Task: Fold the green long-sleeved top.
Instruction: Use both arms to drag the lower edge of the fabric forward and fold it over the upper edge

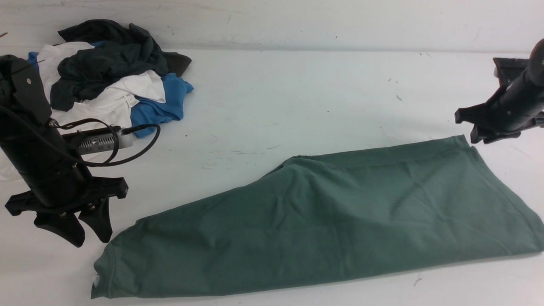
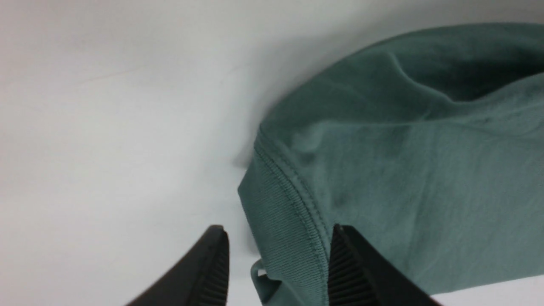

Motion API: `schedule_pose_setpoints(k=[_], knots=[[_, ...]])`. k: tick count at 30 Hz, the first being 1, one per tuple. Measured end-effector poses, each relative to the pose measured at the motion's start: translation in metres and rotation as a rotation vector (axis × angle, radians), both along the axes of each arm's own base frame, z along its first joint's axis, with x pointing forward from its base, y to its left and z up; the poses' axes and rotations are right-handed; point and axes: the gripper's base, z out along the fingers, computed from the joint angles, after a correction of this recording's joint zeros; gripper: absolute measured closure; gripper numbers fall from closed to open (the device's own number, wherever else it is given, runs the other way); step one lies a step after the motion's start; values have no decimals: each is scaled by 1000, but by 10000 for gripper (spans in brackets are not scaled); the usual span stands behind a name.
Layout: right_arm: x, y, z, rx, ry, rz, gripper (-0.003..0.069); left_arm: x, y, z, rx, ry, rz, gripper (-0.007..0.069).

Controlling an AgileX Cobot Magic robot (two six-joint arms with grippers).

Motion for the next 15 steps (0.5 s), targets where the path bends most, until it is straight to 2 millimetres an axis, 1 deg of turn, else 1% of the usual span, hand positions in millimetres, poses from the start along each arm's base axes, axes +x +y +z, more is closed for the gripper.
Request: schedule_pose_setpoints(k=[1,4,5,7,9,10,11,13,14,15], knots=[[0,0,0,0,4,-1,381,0,0,0,0,0,0,321],[-7,0,9,-3,44,2,272,0,0,0,0,-1,0,321],[-11,0,13,-8,69,4,252,1,0,1,0,-4,0,321],[-18,-1,24,-20,106,11,239,4,0,5,1,-21,0,321],[-30,-2,38,-42,165,21,263,9,0,11,2,-48,0,321],[-30,-2,38,-43,174,21,263,10,1,13,3,-54,0,321],[-39,-2,48,-51,215,22,318,13,1,17,3,-75,0,321],[-46,-1,57,-32,230,16,397,11,0,22,2,-87,1,321],[-47,-1,58,-32,229,16,407,10,0,23,2,-90,1,321],[-56,2,66,2,221,12,477,5,0,26,2,-95,2,321]])
